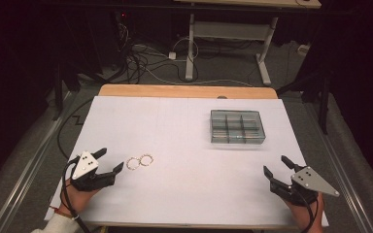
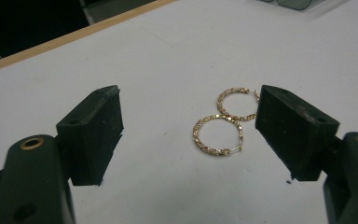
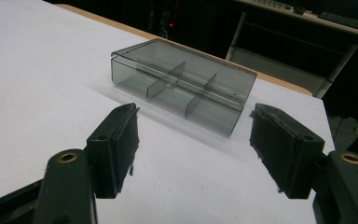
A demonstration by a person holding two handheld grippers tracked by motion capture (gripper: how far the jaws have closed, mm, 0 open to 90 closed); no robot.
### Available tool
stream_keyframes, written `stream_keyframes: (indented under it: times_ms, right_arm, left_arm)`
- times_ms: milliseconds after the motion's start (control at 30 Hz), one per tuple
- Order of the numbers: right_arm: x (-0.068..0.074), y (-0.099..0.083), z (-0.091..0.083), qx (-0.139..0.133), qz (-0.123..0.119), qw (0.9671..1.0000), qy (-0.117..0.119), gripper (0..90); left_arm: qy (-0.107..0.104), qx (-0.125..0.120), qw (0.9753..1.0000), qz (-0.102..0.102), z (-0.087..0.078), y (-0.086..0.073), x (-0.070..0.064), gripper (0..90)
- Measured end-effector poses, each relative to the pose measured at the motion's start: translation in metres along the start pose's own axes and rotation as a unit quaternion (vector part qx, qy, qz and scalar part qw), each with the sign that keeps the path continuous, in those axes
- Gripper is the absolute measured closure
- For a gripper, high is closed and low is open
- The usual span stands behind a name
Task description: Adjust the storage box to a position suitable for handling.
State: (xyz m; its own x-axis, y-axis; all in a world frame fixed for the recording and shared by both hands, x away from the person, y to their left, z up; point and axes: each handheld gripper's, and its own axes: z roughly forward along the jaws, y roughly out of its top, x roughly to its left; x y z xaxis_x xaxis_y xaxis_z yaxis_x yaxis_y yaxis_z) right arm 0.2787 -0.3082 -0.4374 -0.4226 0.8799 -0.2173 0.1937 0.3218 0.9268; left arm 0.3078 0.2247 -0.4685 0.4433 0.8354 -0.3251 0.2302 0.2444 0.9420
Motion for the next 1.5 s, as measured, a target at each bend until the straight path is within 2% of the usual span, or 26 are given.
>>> stream_keyframes:
  times_ms: [167, 567, 667, 700, 733, 767, 833, 900, 1000, 1033, 1100, 1167, 1200, 1233, 1400, 1433, 1500]
  right_arm:
    - [-0.002, -0.002, 0.0, 0.003, 0.001, 1.0, -0.002, 32.9]
    - [-0.001, -0.003, 0.005, 0.012, 0.002, 0.9999, -0.001, 30.8]
    - [-0.003, -0.004, 0.006, 0.014, 0.002, 0.9999, -0.005, 31.0]
    - [-0.003, -0.005, 0.006, 0.016, 0.002, 0.9998, -0.008, 31.7]
    - [-0.005, -0.005, 0.007, 0.017, 0.004, 0.9998, -0.009, 33.4]
    - [-0.006, -0.006, 0.007, 0.017, 0.004, 0.9998, -0.01, 35.7]
    - [-0.011, -0.007, 0.008, 0.021, 0.007, 0.9996, -0.016, 45.0]
    - [-0.019, -0.008, 0.012, 0.031, 0.01, 0.9993, -0.02, 59.4]
    - [-0.036, -0.006, 0.025, 0.052, 0.023, 0.9983, -0.009, 75.0]
    - [-0.042, -0.006, 0.031, 0.061, 0.029, 0.9977, -0.006, 82.0]
    - [-0.053, -0.005, 0.044, 0.082, 0.031, 0.9961, -0.005, 88.1]
    - [-0.064, -0.004, 0.058, 0.098, 0.025, 0.9948, -0.012, 90.0]
    - [-0.064, -0.004, 0.058, 0.098, 0.025, 0.9948, -0.012, 90.0]
    - [-0.074, 0.0, 0.073, 0.113, 0.029, 0.9931, -0.012, 90.0]
    - [-0.089, 0.007, 0.105, 0.144, 0.025, 0.9893, -0.009, 90.0]
    - [-0.092, 0.008, 0.111, 0.151, 0.018, 0.9882, -0.012, 90.0]
    - [-0.096, 0.007, 0.122, 0.16, 0.03, 0.9867, -0.009, 90.0]
  left_arm:
    - [0.0, -0.001, 1.0, -0.008, 0.003, 0.002, 0.0, 21.9]
    - [-0.008, 0.019, 0.9998, -0.007, 0.009, 0.0, -0.002, 22.4]
    - [-0.018, 0.039, 0.9991, -0.002, 0.013, -0.001, -0.005, 31.8]
    - [-0.027, 0.048, 0.9985, -0.001, 0.014, 0.0, -0.006, 40.6]
    - [-0.025, 0.053, 0.9983, 0.001, 0.017, 0.001, -0.008, 49.8]
    - [-0.023, 0.058, 0.9981, -0.002, 0.022, 0.002, -0.009, 55.2]
    - [-0.024, 0.066, 0.9975, -0.011, 0.033, 0.004, -0.014, 67.6]
    - [-0.026, 0.079, 0.9964, -0.012, 0.046, 0.003, -0.02, 77.5]
    - [-0.031, 0.093, 0.9951, -0.014, 0.072, 0.003, -0.032, 82.6]
    - [-0.038, 0.097, 0.9943, -0.023, 0.082, 0.005, -0.037, 86.3]
    - [-0.048, 0.108, 0.9925, -0.031, 0.102, 0.008, -0.048, 86.7]
    - [-0.06, 0.118, 0.991, -0.023, 0.122, 0.008, -0.062, 87.3]
    - [-0.06, 0.118, 0.991, -0.023, 0.122, 0.008, -0.062, 87.3]
    - [-0.071, 0.128, 0.989, -0.017, 0.142, 0.008, -0.075, 87.3]
    - [-0.085, 0.147, 0.985, -0.029, 0.195, 0.0, -0.102, 87.3]
    - [-0.087, 0.152, 0.9842, -0.024, 0.206, -0.003, -0.107, 87.2]
    - [-0.084, 0.158, 0.9837, -0.009, 0.226, -0.009, -0.117, 87.2]
